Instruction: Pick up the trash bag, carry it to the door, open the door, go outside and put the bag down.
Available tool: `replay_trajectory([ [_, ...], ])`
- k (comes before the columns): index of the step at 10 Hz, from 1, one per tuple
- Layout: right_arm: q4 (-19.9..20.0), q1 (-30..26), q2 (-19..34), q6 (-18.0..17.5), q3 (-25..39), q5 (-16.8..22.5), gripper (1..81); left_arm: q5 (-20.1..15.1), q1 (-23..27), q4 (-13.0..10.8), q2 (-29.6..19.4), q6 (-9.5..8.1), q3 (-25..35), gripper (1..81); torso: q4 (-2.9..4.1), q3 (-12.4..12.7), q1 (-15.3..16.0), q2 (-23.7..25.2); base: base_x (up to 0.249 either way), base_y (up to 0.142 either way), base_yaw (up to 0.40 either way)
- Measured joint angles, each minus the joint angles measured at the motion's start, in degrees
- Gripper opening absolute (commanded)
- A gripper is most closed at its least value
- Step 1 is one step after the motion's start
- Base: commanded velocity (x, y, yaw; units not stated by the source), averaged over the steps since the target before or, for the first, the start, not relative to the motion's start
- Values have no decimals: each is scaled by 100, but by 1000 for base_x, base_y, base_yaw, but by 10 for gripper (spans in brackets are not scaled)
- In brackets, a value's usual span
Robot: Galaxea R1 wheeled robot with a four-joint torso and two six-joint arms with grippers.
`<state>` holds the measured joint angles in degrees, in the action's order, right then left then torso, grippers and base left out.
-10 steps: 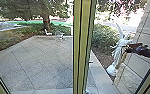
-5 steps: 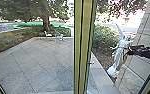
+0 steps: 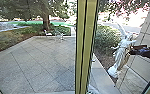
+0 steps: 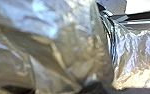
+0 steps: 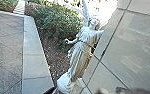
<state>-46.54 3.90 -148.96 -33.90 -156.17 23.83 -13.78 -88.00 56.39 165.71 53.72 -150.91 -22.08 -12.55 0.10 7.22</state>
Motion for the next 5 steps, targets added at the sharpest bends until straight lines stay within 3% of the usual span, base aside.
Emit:
replay_trajectory([
  [2,-222,-140,28,44,24,-377,811,-77,-2,0,0,0,0,10,0,0,4,-2,0,0,0],
  [5,-397,-123,389,45,44,-452,811,-129,-2,0,0,0,-4,10,-13,0,9,-6,0,0,0],
])
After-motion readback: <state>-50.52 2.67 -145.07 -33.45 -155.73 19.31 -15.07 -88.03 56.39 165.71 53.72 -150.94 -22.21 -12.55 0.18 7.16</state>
